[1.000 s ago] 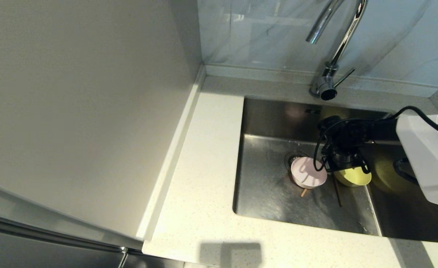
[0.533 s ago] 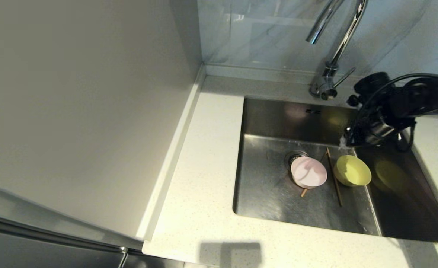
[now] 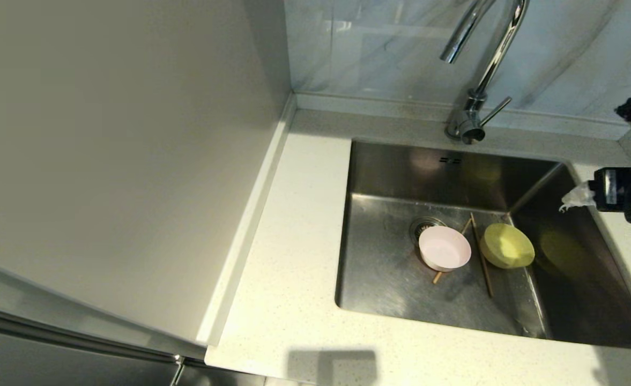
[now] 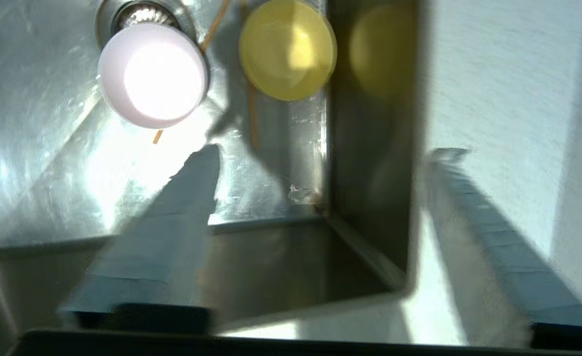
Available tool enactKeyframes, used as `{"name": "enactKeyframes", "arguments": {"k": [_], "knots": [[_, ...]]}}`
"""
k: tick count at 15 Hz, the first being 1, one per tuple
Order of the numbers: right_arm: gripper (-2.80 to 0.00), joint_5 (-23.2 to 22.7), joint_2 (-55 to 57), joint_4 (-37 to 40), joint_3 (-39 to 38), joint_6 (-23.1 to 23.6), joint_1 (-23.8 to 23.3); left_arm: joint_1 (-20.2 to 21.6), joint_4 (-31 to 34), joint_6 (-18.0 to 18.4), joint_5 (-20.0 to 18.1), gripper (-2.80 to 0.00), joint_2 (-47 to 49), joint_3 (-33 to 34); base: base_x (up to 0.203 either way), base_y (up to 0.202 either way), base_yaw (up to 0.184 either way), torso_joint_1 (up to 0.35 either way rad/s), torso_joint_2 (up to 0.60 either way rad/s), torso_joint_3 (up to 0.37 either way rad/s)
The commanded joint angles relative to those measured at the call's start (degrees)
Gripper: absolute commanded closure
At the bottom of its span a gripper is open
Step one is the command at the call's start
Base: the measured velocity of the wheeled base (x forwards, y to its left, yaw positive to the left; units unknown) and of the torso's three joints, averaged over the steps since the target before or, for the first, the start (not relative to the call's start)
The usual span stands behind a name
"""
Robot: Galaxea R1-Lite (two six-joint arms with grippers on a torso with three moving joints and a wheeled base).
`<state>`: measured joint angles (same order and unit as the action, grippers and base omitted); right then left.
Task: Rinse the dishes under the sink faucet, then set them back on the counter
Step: Put a bowl into the sink, then turn on the faucet
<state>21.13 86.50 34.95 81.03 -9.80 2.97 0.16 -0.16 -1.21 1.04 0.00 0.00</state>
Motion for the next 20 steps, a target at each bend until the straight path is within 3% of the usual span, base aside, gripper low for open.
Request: {"name": "enactKeyframes", "arguments": {"k": [1,5,8,14,17,20], "knots": [[0.00,0.8,-4.9,-1.3,-3.4,-0.2,-0.2,0.0,0.0,0.0,0.0,0.00,-0.2,0.0,0.000,0.000,0.000,0.000,0.00,0.000],[0.00,0.9,-5.5,-2.1,-2.3,1.2,0.0,0.0,0.0,0.0,0.0,0.00,-0.2,0.0,0.000,0.000,0.000,0.000,0.00,0.000],[0.00,0.6,-0.7,-2.9,5.9,1.3,0.6,0.0,0.0,0.0,0.0,0.00,-0.2,0.0,0.000,0.000,0.000,0.000,0.00,0.000],[0.00,0.3,17.0,-17.4,23.6,2.9,2.6,0.0,0.0,0.0,0.0,0.00,-0.2,0.0,0.000,0.000,0.000,0.000,0.00,0.000],[0.00,0.3,23.9,-20.7,31.4,2.8,3.2,0.0,0.0,0.0,0.0,0.00,-0.2,0.0,0.000,0.000,0.000,0.000,0.00,0.000],[0.00,0.3,27.3,-25.4,32.7,2.5,3.5,0.0,0.0,0.0,0.0,0.00,-0.2,0.0,0.000,0.000,0.000,0.000,0.00,0.000]]}}
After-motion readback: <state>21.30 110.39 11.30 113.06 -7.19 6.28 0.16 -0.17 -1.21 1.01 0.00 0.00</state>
